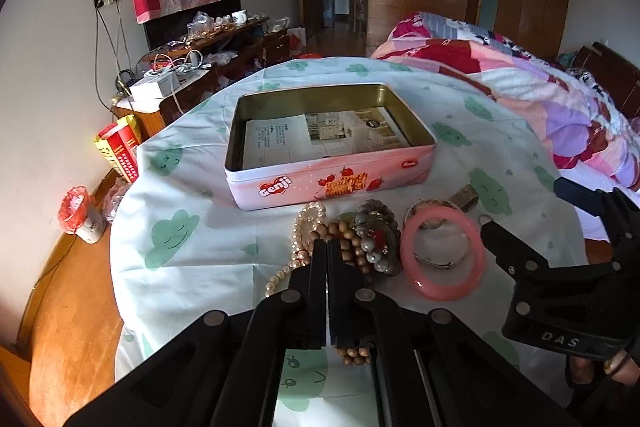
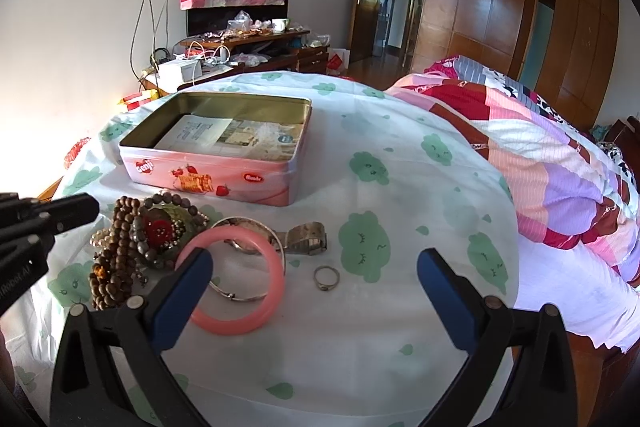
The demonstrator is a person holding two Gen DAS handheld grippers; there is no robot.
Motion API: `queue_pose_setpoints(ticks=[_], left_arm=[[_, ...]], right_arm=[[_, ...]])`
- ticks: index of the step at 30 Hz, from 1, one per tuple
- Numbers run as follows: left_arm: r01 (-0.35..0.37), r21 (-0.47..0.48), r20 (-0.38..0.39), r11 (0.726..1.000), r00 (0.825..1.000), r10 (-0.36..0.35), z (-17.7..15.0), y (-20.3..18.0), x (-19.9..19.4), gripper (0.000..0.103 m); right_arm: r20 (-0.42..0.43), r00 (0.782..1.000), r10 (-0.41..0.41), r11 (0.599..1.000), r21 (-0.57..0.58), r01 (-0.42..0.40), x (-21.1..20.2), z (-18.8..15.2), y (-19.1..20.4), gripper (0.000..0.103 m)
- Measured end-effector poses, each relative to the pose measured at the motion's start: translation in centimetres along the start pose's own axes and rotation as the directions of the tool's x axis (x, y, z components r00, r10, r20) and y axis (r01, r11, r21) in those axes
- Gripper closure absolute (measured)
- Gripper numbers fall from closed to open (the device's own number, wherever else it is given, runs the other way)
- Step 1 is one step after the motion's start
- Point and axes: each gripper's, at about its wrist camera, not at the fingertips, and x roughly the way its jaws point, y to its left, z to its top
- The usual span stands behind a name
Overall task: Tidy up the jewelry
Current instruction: 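Lower the left tool onto the wooden bead strand and close on it, then lift the wooden bead strand off the cloth with the left tool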
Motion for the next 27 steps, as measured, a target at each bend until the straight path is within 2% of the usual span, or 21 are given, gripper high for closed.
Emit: queue_pose_setpoints(ticks=[4, 9, 11, 12, 13, 14, 23, 24, 27], left_arm=[[0.030, -0.034, -0.054, 0.999, 0.998, -0.032, -0.3, 0.1, 1.0, 0.102], [0.015, -0.045, -0.075, 0.999, 0.997, -0.019, -0.6, 0.0, 1.2, 0.095], [0.011, -0.041, -0.074, 0.999, 0.997, -0.014, -0.7, -0.1, 1.1, 0.077], [0.000, -0.038, -0.070, 0.999, 0.998, -0.002, -0.7, -0.1, 1.0, 0.058], [-0.012, -0.035, -0.053, 0.999, 0.999, 0.010, -0.8, -0.2, 0.7, 0.045], [-0.010, -0.033, -0.041, 0.999, 0.999, 0.009, -0.8, -0.2, 0.4, 0.041], [0.009, -0.020, -0.070, 1.000, 0.997, -0.010, -1.3, -0.4, 1.5, 0.041], [0.014, -0.013, -0.071, 1.000, 0.997, -0.014, -1.3, -0.5, 1.7, 0.045], [0.048, -0.020, -0.093, 0.999, 0.994, -0.050, -1.5, -0.5, 2.4, 0.076]], right_arm=[[0.000, 1.000, 0.002, 1.000, -0.004, -0.002, -0.1, 0.0, 0.0, 0.000], [-0.003, 1.000, 0.004, 1.000, -0.003, -0.004, -0.1, 0.0, 0.0, 0.000], [-0.004, 1.000, 0.008, 1.000, -0.003, -0.008, -0.1, 0.0, 0.0, 0.000], [-0.004, 1.000, 0.009, 1.000, -0.004, -0.009, -0.1, 0.0, 0.0, 0.000], [-0.004, 1.000, 0.009, 1.000, -0.005, -0.009, -0.1, 0.1, 0.0, 0.000], [-0.004, 1.000, 0.009, 1.000, -0.005, -0.009, -0.1, 0.1, 0.0, 0.000], [-0.003, 1.000, 0.011, 1.000, -0.011, -0.011, 0.0, 0.0, 0.2, 0.000], [-0.003, 1.000, 0.011, 1.000, -0.013, -0.011, 0.0, 0.0, 0.2, 0.000], [-0.008, 1.000, 0.015, 1.000, -0.017, -0.015, 0.1, -0.1, 0.4, 0.000]])
